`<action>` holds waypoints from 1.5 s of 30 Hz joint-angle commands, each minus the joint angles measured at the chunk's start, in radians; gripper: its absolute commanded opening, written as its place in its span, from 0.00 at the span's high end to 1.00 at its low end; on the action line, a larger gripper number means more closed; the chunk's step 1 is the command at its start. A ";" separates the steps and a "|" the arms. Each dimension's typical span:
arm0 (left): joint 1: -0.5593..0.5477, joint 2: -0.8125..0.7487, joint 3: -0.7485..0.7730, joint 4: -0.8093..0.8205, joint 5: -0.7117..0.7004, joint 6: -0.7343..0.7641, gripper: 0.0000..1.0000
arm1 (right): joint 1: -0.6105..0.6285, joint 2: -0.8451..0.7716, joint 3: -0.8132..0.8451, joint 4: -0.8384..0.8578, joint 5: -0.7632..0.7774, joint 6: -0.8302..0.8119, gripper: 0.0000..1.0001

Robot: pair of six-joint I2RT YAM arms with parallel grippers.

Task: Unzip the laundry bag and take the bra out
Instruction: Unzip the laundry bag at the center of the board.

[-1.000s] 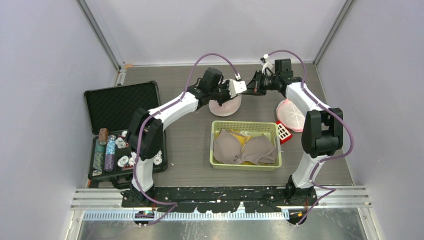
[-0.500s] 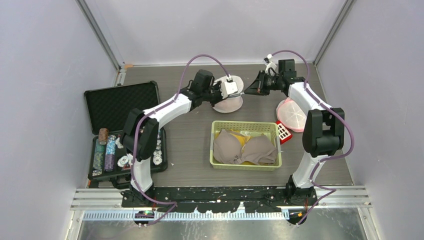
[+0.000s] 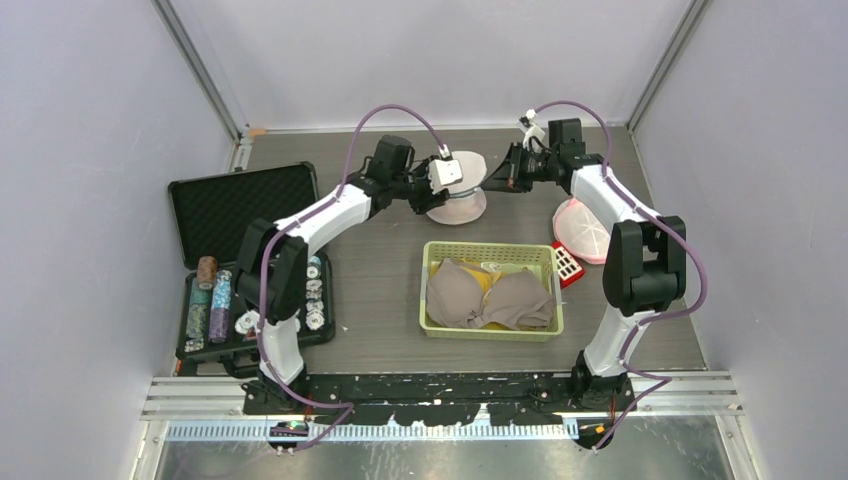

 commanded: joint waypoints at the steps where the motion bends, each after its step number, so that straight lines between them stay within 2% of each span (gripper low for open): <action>1: -0.015 -0.084 0.015 -0.011 0.063 0.018 0.47 | 0.023 -0.066 -0.003 0.043 -0.004 0.020 0.99; 11: -0.071 -0.021 0.096 -0.013 0.055 0.021 0.46 | 0.050 -0.057 0.022 0.048 -0.001 0.036 0.99; 14: -0.078 -0.001 0.100 -0.013 0.049 0.024 0.50 | 0.051 -0.057 0.024 0.050 -0.002 0.036 0.99; 18: -0.077 0.016 0.099 -0.008 -0.007 0.021 0.63 | 0.051 -0.062 0.020 0.050 -0.001 0.030 0.99; 22: -0.075 0.018 0.092 -0.011 -0.032 0.032 0.87 | 0.037 -0.059 0.022 0.043 0.008 0.041 0.99; 25: -0.071 0.012 0.079 -0.010 -0.033 0.036 0.99 | 0.019 -0.054 0.030 0.041 0.017 0.035 0.99; 32: -0.050 -0.008 0.047 -0.015 -0.001 0.038 1.00 | -0.027 -0.017 0.086 0.008 0.045 -0.012 0.99; 45: -0.020 -0.010 0.054 -0.086 0.051 0.060 1.00 | -0.033 0.029 0.128 -0.085 0.127 -0.164 0.99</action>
